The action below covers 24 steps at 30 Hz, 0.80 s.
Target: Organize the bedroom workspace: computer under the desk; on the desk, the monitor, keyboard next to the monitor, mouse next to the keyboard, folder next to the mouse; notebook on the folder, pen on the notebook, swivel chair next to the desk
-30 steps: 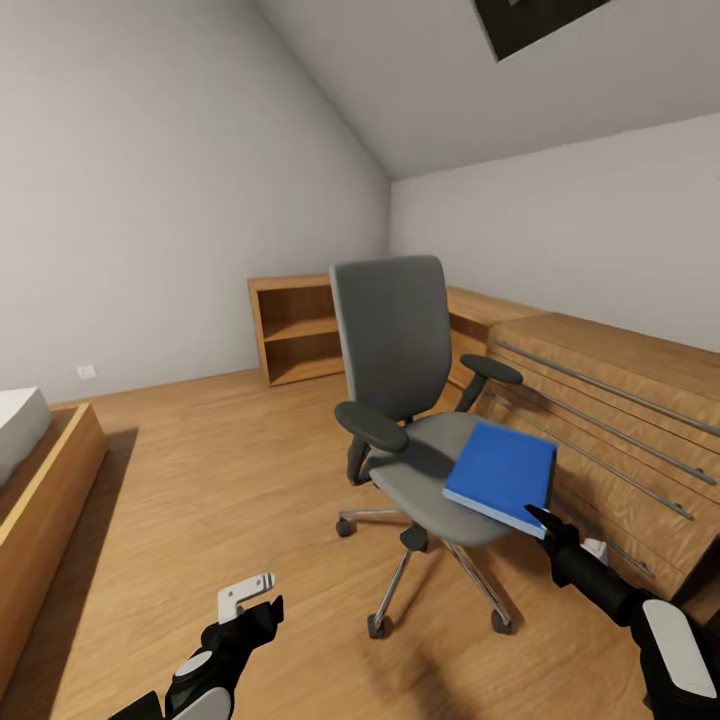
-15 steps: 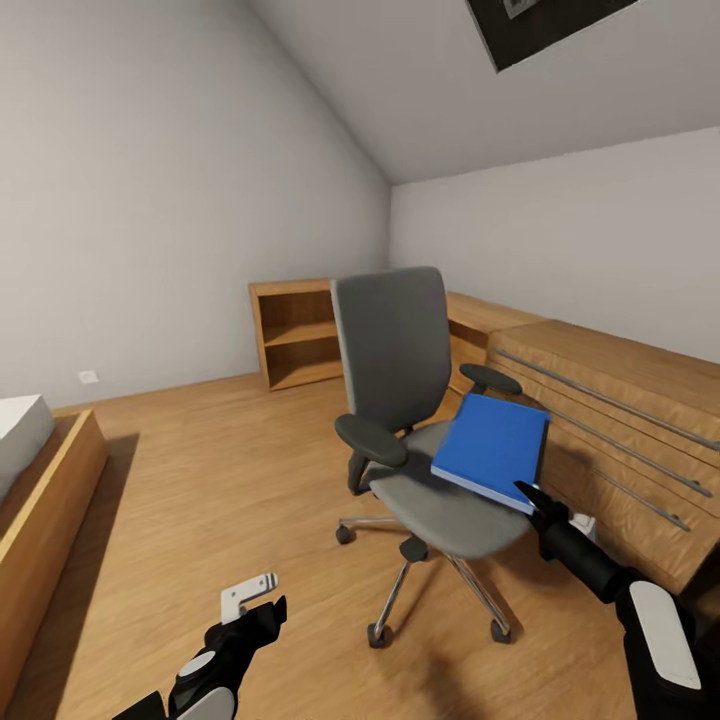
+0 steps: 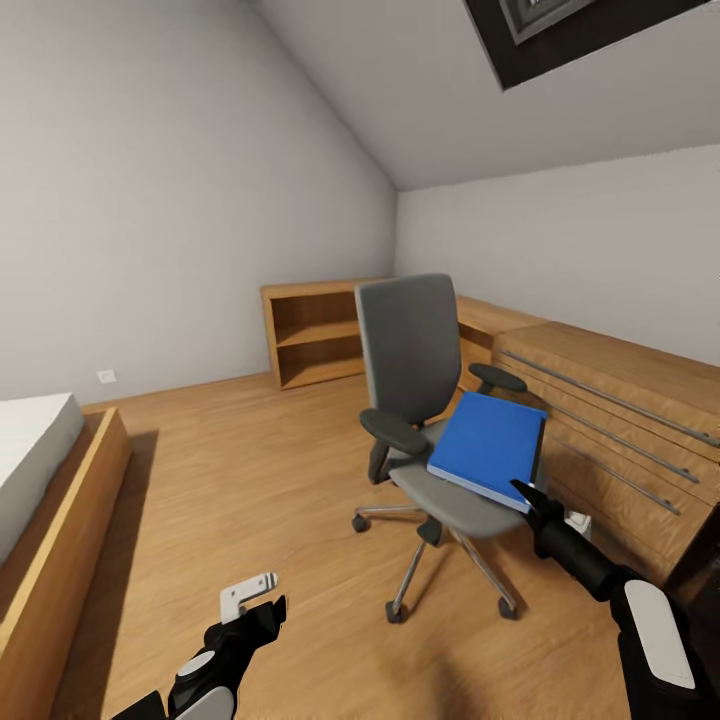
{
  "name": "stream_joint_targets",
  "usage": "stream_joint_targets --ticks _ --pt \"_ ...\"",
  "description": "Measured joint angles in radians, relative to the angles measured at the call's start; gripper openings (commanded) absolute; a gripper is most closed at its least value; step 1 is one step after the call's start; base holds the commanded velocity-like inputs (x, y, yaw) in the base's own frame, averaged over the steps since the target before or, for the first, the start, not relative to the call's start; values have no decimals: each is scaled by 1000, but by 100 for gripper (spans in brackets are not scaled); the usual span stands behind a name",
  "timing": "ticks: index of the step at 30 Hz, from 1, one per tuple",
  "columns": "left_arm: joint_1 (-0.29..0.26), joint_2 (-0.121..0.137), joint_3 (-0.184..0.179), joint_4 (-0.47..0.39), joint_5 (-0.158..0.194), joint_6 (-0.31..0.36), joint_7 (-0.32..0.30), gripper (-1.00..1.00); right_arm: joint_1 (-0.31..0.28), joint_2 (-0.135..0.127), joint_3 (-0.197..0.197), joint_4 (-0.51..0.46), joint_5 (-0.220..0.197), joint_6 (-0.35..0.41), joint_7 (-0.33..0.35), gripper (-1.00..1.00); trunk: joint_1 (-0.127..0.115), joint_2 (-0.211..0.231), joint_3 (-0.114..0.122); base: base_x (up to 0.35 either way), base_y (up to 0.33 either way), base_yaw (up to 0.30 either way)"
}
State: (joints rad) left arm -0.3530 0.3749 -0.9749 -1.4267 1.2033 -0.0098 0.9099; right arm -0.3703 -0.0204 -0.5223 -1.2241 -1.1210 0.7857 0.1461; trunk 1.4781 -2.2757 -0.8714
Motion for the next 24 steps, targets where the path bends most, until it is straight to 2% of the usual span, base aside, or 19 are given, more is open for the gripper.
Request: stream_joint_targets --ticks 5,12,16,24 --pt "0 -1 0 0 -1 0 0 100 0 0 -1 0 2 -1 -3 -100 -19 35 16 -214 158 0" --pt "0 -2 -1 0 0 0 0 100 0 -1 -4 -14 -2 5 -3 -100 -46 84 38 -38 26 0" --pt "0 -3 -1 0 0 0 0 100 12 1 -5 -83 -4 20 -4 -100 -62 112 50 -4 3 0" --pt "0 -3 -1 0 1 0 0 100 83 34 -5 -251 -4 27 -3 -100 -93 168 75 0 0 0"
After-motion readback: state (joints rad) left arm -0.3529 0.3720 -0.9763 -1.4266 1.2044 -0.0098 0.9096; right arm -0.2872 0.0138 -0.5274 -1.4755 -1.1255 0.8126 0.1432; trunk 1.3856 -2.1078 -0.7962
